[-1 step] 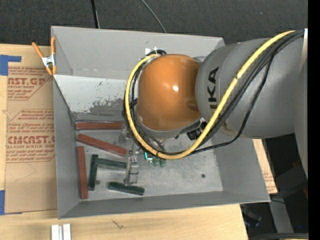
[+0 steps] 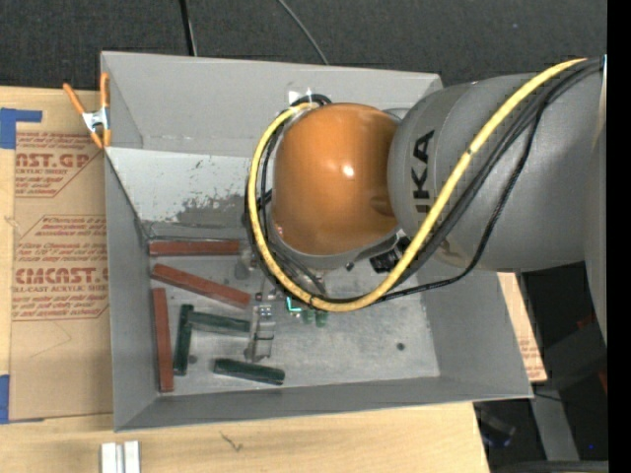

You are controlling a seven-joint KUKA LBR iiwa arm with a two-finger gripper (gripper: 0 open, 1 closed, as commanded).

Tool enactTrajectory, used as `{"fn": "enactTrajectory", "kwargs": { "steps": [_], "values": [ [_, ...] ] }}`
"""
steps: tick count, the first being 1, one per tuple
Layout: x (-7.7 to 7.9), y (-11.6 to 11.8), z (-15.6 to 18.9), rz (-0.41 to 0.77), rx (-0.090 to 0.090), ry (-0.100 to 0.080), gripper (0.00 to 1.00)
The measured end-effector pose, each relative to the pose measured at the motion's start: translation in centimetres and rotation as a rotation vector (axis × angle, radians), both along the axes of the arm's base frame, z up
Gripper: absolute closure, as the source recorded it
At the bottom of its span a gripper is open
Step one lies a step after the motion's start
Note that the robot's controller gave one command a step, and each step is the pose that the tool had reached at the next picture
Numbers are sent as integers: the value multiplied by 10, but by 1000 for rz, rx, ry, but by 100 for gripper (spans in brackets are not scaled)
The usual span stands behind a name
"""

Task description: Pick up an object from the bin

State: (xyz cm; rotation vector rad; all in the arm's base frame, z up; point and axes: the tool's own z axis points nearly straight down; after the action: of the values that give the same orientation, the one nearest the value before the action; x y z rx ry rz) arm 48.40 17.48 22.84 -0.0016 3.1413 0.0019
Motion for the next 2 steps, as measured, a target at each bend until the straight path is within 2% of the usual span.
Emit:
{"fn": "enactTrajectory", "kwargs": {
  "steps": [1, 2],
  "values": [
    [30, 2, -156, -137, 2, -6, 100],
    [30, 2, -156, -137, 2, -6, 100]
  ]
}}
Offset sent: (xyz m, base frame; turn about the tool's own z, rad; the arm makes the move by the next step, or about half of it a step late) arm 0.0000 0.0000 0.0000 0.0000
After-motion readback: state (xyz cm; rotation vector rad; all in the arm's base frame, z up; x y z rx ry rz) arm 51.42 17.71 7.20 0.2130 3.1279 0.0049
